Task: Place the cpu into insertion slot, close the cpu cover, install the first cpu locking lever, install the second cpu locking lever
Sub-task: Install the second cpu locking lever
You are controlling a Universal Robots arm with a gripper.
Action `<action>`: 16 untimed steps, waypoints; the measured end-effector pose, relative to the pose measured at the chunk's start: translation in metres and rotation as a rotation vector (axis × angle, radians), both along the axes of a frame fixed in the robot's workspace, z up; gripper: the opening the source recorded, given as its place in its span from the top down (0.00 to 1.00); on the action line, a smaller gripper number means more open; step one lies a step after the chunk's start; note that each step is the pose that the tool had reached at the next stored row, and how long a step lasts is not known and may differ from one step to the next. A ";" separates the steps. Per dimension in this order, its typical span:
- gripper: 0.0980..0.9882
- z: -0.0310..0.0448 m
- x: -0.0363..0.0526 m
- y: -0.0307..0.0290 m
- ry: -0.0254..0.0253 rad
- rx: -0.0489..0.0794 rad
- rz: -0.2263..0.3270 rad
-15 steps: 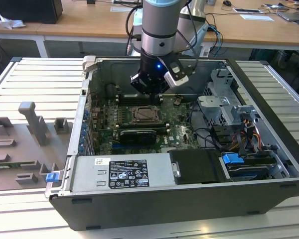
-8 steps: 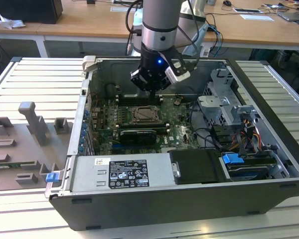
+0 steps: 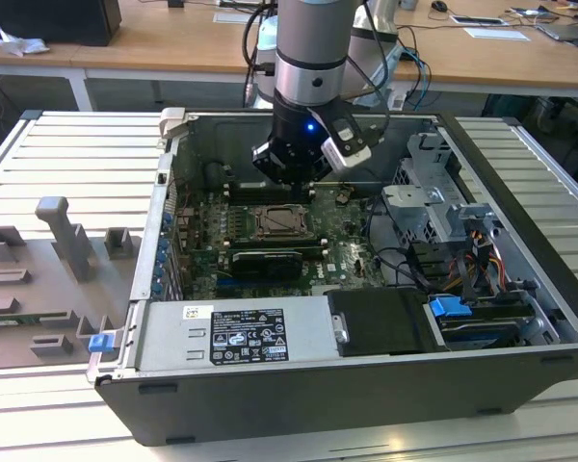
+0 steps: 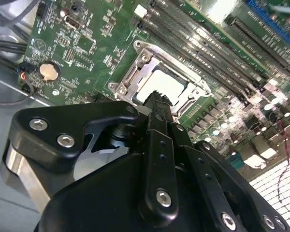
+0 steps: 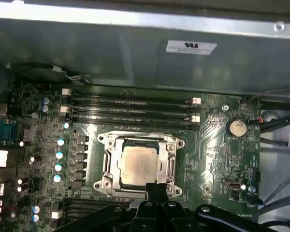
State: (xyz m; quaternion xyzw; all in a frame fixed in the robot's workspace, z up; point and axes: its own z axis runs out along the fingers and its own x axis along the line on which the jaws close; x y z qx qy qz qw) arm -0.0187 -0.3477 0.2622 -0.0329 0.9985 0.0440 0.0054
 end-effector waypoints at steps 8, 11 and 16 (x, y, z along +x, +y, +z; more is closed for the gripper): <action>0.99 0.0000 -0.0002 -0.0260 0.0000 0.000 0.000; 0.99 -0.0019 -0.0004 -0.0281 -0.0001 0.001 0.000; 0.99 -0.0140 -0.0069 -0.0282 0.0000 0.003 0.001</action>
